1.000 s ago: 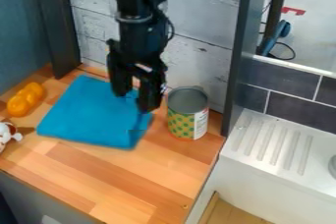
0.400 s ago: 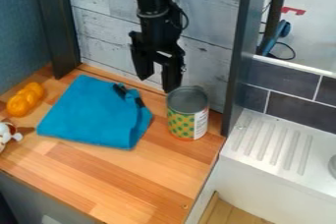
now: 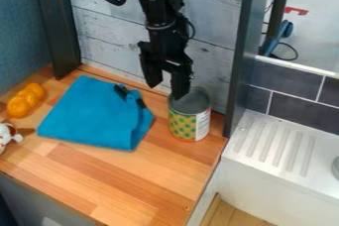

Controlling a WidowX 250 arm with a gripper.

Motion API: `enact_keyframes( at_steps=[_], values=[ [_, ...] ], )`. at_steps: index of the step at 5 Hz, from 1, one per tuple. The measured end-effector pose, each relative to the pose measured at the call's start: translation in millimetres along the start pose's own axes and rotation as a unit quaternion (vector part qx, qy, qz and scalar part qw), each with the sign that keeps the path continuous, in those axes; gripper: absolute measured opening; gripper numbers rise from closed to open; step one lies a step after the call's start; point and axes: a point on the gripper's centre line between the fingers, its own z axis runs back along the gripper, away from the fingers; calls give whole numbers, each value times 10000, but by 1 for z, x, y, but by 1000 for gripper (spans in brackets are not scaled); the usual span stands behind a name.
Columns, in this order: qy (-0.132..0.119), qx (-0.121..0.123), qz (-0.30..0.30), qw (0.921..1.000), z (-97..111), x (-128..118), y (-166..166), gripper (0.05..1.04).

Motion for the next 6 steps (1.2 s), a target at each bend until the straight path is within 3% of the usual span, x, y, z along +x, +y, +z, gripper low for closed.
enact_keyframes(
  at_steps=[3,6],
  values=[
    [2,-128,62,9999,-12,6,-2,1001],
    [371,-243,187,9988,-26,-34,-17,1001]
  ],
)
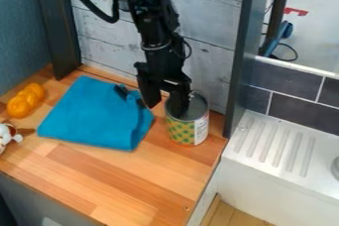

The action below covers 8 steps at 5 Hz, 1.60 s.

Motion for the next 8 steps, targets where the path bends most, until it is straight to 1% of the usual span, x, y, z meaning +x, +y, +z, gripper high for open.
enact_keyframes(
  at_steps=[1,2,3,4,5,6,7,8],
  values=[
    [161,-74,72,9998,-3,-17,-10,1001],
    [227,-189,146,9995,-3,-25,-16,1001],
    [736,-182,245,9968,-2,-51,-28,1001],
    [1376,-94,578,9888,1,-85,-33,1001],
    [1967,-25,805,9771,4,-116,-35,1001],
    [2333,108,899,9682,8,-134,-31,1001],
    [2326,89,1082,9665,9,-138,-23,1001],
    [2089,130,947,9732,16,-127,-20,1001]
  ],
)
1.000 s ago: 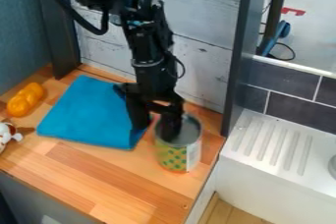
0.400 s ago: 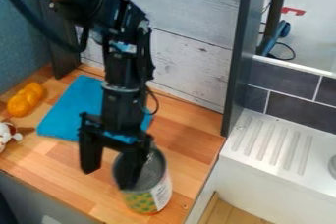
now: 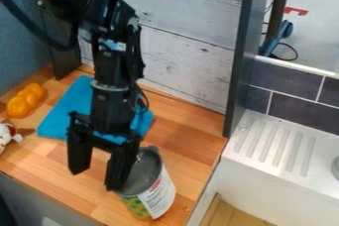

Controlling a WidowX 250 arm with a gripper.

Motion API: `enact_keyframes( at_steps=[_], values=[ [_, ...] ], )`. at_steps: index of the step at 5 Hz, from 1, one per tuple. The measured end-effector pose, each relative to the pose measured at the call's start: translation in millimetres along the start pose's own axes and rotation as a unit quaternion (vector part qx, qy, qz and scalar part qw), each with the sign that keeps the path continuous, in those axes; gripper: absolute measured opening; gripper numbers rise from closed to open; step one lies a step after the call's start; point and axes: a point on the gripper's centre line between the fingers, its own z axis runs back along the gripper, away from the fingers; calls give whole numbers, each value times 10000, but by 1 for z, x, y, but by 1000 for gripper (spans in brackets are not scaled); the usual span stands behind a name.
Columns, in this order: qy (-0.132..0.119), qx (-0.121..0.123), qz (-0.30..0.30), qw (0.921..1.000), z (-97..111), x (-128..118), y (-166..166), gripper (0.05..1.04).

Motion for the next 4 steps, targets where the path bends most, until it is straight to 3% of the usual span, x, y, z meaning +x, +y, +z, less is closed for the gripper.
enact_keyframes(
  at_steps=[1,3,4],
  values=[
    [-716,82,-160,9973,34,9,1,1001],
    [-1201,196,-54,9926,61,0,13,1001],
    [-1383,373,-86,9896,68,-9,18,1001]
  ],
)
